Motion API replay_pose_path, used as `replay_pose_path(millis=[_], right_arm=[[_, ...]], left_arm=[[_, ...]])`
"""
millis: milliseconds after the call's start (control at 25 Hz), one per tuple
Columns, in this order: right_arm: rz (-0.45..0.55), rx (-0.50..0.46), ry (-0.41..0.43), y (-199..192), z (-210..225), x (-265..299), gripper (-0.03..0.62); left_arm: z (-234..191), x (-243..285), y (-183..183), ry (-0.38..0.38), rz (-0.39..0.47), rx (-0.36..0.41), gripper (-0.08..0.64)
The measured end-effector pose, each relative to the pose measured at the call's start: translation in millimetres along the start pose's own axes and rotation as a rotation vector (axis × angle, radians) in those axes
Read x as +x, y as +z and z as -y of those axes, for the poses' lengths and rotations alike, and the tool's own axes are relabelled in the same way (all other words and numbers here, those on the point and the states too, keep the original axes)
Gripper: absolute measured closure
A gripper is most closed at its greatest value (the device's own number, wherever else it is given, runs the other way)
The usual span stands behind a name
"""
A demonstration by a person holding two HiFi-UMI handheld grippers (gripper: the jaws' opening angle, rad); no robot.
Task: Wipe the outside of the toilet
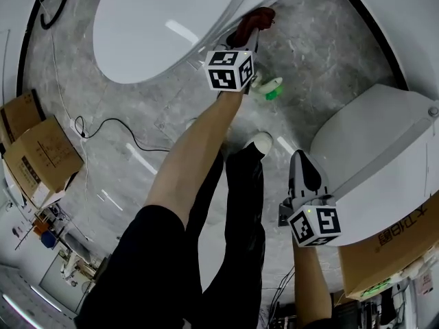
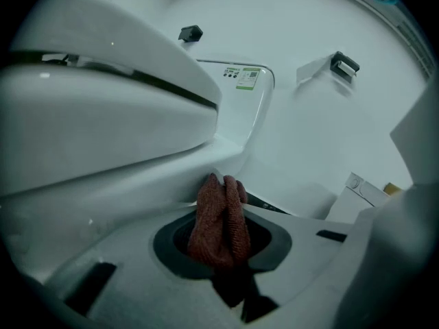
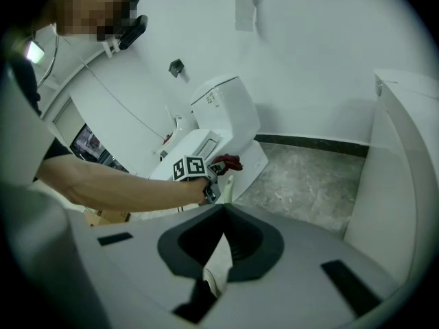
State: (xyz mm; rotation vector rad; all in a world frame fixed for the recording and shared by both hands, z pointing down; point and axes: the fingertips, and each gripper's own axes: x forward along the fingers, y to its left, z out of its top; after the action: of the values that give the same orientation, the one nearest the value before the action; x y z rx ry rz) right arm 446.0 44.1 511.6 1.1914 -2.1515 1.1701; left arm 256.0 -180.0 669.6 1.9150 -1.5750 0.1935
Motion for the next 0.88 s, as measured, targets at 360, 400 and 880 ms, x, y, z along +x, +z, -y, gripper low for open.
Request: replay_pose_path(millis=[360, 400, 880], right_arm=[[-0.047, -0.046, 0.021, -10.8, -31.0, 17.3, 0.589], [-0.053, -0.053, 0.026, -12.0, -36.6, 19.3, 0.589], [-0.113, -0.138, 0.089, -22.5, -104.3, 47.4, 0.589]], left_arm=[[-33.8, -42.7, -16.0, 0.06, 0.007, 0.023, 0.492], [-38.5, -49.1, -17.6, 0.072, 0.007, 0.023, 0.492], [-96.9, -142.2, -47.3, 0.137, -0.049, 0.018, 0.492]])
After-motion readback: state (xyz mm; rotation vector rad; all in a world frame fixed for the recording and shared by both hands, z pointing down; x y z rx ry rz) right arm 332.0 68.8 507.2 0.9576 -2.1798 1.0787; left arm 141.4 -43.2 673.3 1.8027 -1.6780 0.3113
